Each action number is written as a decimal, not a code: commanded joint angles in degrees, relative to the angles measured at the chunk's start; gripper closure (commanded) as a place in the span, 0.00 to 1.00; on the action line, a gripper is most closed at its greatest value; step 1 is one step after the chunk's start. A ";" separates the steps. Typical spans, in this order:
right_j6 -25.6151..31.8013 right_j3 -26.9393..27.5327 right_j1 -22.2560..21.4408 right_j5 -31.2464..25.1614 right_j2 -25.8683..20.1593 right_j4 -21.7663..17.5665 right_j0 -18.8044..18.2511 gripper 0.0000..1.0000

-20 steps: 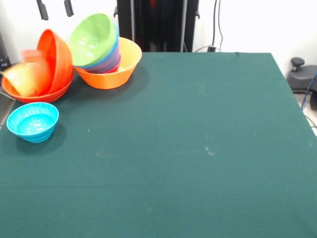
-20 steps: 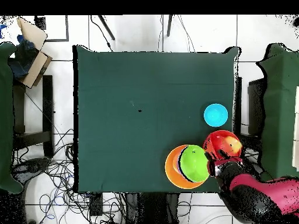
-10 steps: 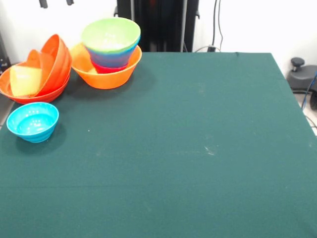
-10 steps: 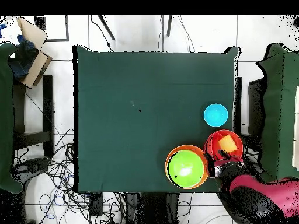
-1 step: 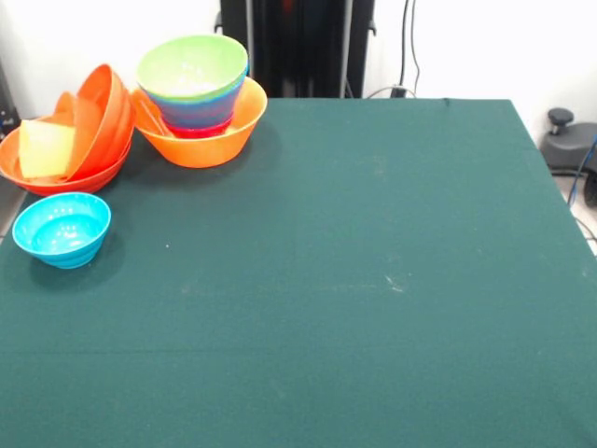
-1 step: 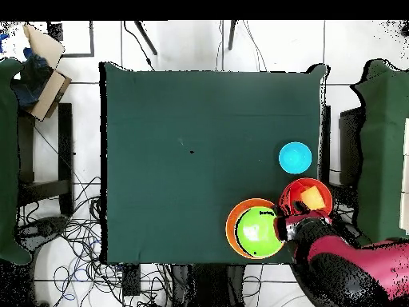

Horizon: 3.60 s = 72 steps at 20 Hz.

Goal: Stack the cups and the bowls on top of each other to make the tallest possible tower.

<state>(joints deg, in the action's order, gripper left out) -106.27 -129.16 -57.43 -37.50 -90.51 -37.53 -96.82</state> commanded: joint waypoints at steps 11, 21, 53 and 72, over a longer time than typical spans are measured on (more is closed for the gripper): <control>-11.63 19.14 11.21 5.67 30.53 -16.96 41.08 0.00; -12.35 20.14 9.29 5.62 35.63 -10.38 48.47 0.00; -21.48 11.38 15.51 33.12 62.79 -16.01 57.26 0.00; -19.17 3.08 3.91 29.44 57.11 -10.28 53.66 0.00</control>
<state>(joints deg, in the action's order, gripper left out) -128.48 -119.00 -45.79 -2.68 -27.85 -50.05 -40.43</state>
